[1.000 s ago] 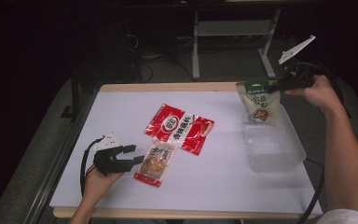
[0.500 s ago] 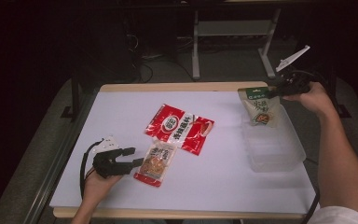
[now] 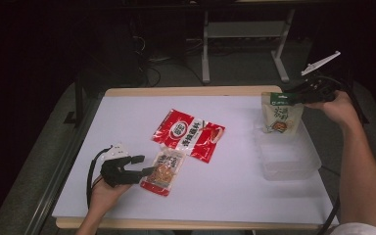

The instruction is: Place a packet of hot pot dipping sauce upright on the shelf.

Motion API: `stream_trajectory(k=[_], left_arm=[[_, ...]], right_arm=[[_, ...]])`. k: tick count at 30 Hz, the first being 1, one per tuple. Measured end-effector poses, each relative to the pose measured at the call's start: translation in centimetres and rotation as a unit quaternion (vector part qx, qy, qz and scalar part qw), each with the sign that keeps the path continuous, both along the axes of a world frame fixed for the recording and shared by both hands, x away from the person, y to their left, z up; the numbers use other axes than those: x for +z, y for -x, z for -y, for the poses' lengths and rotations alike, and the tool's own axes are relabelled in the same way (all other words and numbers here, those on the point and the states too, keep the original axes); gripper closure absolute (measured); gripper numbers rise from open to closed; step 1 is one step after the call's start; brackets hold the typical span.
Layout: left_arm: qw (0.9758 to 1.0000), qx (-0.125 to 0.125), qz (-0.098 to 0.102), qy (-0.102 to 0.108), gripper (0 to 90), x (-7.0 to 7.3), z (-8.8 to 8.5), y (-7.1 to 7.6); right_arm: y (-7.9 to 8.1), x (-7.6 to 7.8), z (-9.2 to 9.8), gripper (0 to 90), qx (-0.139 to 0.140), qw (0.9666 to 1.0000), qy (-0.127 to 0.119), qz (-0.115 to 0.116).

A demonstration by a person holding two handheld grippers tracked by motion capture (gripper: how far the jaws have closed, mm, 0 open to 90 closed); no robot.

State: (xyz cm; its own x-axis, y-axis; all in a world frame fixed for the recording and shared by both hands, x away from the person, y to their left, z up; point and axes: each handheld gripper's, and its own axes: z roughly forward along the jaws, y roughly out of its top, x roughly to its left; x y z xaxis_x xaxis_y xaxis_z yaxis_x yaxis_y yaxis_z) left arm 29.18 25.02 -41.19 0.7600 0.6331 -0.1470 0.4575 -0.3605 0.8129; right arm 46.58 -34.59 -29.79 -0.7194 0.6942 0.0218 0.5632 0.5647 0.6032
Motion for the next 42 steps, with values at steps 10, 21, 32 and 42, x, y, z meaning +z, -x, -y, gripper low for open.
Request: stream_trajectory(k=[10, 21, 32, 42], left_arm=[[1.0, -0.003, -0.001, -0.002, 37.4, -0.1, 0.1, 0.0], [1.0, -0.007, -0.003, -0.003, 36.4, -0.1, 0.1, 0.0], [0.9999, -0.016, -0.005, -0.004, 36.0, -0.3, 0.1, -0.2], [0.9996, -0.024, -0.004, -0.012, 35.5, -0.5, 0.4, -0.4]], right_arm=[[1.0, 0.9, 0.1, 65.8, -0.008, 0.9997, -0.016, 0.016], [1.9, 1.8, -1.2, 61.7, 0.015, 0.9994, -0.015, 0.027], [3.4, 3.0, -3.2, 60.1, 0.035, 0.9986, -0.024, 0.03], [5.1, 3.7, -5.4, 58.0, 0.058, 0.997, -0.037, 0.033]])
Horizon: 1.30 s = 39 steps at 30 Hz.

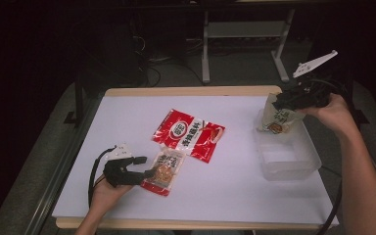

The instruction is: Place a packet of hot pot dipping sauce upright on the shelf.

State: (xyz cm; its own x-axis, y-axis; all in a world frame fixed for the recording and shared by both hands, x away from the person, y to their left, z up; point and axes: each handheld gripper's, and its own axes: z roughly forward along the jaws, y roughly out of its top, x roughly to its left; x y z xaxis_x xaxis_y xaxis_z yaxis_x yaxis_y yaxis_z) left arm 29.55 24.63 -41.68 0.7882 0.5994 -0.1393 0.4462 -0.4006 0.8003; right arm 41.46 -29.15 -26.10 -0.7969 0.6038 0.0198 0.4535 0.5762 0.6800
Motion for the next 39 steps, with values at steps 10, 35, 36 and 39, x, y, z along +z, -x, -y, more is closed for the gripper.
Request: stream_trajectory(k=[10, 35, 36, 39], left_arm=[[1.0, 0.004, -0.003, 0.0, 34.4, -0.2, -0.3, 0.4], [0.9986, 0.026, -0.031, -0.035, 28.5, -1.2, 1.0, 0.0], [0.9982, 0.027, -0.033, -0.041, 28.1, -1.2, 1.3, 0.0], [0.9972, 0.028, -0.037, -0.059, 26.3, -1.3, 2.1, -0.1]], right_arm=[[2.0, -0.2, -2.8, 53.7, 0.021, 0.9997, -0.011, 0.0], [4.4, -2.5, -9.6, 42.3, 0.085, 0.9962, 0.001, -0.017], [4.5, -2.5, -9.7, 42.1, 0.084, 0.9963, 0.004, -0.018], [4.8, -2.7, -9.8, 42.1, 0.087, 0.9961, -0.001, -0.016]])
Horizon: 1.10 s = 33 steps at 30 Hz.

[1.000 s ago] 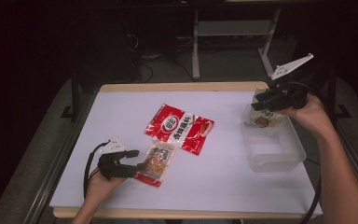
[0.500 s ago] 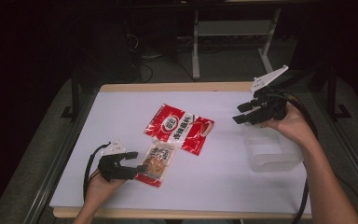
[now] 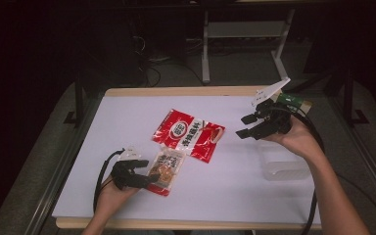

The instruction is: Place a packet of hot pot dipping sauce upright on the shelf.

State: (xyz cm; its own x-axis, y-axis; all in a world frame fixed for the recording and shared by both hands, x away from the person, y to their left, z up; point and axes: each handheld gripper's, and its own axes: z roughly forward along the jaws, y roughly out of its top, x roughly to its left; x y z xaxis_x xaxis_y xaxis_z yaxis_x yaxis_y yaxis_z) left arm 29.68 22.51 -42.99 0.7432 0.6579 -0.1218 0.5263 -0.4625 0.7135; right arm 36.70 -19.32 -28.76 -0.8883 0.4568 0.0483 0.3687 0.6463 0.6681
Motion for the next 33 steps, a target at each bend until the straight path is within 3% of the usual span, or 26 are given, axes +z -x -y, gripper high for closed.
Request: stream_trajectory(k=[7, 17, 24, 33], left_arm=[[0.9994, 0.006, -0.018, -0.03, 25.6, -0.7, 1.7, 0.1], [0.9973, 0.024, 0.008, -0.07, 27.9, -0.9, 3.3, 0.4], [0.9963, 0.029, 0.024, -0.078, 45.2, -1.3, 3.8, 0.6], [0.9967, 0.018, 0.012, -0.078, 65.4, -1.0, 3.9, 0.1]], right_arm=[[0.3, -0.3, -0.1, 40.5, -0.001, 1.0, -0.003, -0.001], [0.6, -0.6, -0.7, 40.0, 0.005, 1.0, 0.0, 0.001], [0.7, -0.7, -0.9, 40.2, 0.011, 0.9999, 0.001, 0.008], [0.9, -0.9, -1.0, 40.2, 0.007, 0.9999, -0.001, 0.014]])
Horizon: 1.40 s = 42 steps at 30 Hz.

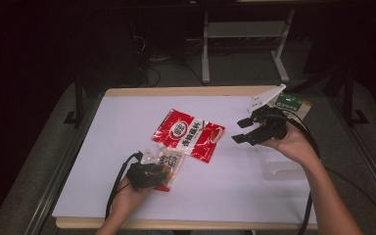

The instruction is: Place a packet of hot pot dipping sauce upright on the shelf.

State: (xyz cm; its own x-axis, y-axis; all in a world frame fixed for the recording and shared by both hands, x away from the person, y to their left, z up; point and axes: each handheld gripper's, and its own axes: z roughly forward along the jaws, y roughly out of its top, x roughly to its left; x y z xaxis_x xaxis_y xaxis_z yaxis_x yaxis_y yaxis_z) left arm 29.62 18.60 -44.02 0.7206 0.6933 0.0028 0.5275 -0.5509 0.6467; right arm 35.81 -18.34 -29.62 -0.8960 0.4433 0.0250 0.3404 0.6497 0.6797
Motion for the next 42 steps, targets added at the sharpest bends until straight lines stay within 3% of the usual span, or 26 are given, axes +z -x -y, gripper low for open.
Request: stream_trajectory(k=[3, 8, 10, 18, 27, 42], left_arm=[[0.9999, -0.009, -0.002, -0.007, 72.1, 0.2, 0.1, -0.2], [0.9998, -0.016, -0.012, 0.007, 85.2, 0.2, -0.3, -0.6], [0.9997, -0.022, -0.007, 0.008, 87.9, 0.2, -0.4, -0.6], [0.9991, -0.032, 0.026, 0.007, 89.8, 0.5, -0.4, 0.0], [0.9975, -0.042, 0.052, 0.022, 90.0, 1.5, 0.3, 0.7], [0.9898, -0.082, 0.104, 0.054, 90.0, 5.0, 2.7, 2.1]], right_arm=[[-0.1, -0.2, 0.0, 40.2, 0.001, 1.0, -0.001, 0.0], [-0.3, -0.8, -0.4, 40.2, 0.0, 1.0, 0.002, -0.007], [-0.3, -1.0, -0.6, 40.2, 0.001, 1.0, 0.002, -0.009], [-0.8, -1.4, -1.4, 37.6, 0.001, 0.9998, 0.001, -0.022], [-1.3, -1.9, -2.9, 32.3, 0.002, 0.9991, 0.002, -0.042], [-2.0, -2.0, -5.3, 30.9, 0.027, 0.9972, -0.014, -0.068]])
